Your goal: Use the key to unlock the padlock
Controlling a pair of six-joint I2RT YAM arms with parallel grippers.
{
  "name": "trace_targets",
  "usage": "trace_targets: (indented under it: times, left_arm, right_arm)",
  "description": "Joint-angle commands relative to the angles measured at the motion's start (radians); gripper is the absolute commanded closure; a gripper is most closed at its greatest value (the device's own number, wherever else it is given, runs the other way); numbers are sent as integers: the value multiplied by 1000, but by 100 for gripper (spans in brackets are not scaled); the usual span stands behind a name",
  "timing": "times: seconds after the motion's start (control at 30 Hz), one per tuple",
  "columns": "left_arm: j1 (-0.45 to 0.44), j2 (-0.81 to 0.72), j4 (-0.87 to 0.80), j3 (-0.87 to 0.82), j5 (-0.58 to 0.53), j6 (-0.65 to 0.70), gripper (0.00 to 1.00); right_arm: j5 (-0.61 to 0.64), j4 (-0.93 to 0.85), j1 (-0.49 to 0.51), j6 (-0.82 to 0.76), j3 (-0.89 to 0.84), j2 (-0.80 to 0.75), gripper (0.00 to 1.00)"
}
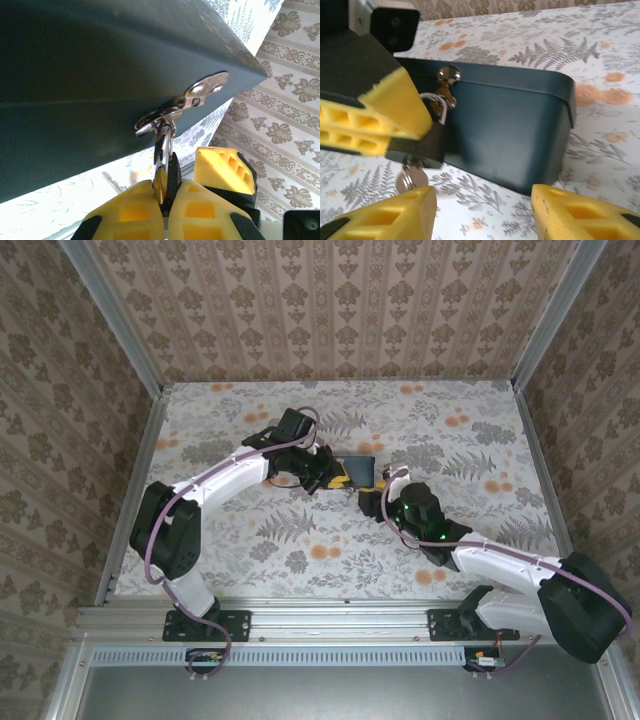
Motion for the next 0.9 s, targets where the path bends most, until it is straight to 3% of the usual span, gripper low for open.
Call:
trace_targets:
  times: [0.0, 0.43, 0.67, 0.87]
  left_arm:
    - [-4, 8, 3, 39, 0, 14, 100]
    - [1, 17, -6, 65, 22, 15, 100]
    - [0, 17, -49, 87, 33, 51, 100]
    - [-8, 18, -101, 114, 24, 88, 100]
  right_arm:
    - [-75, 24, 10, -84, 73, 59, 39]
    - [-124, 91, 65, -676, 89, 161, 41]
    - [38, 175, 75, -771, 82, 170, 48]
    - [40, 183, 77, -815, 105, 200, 54]
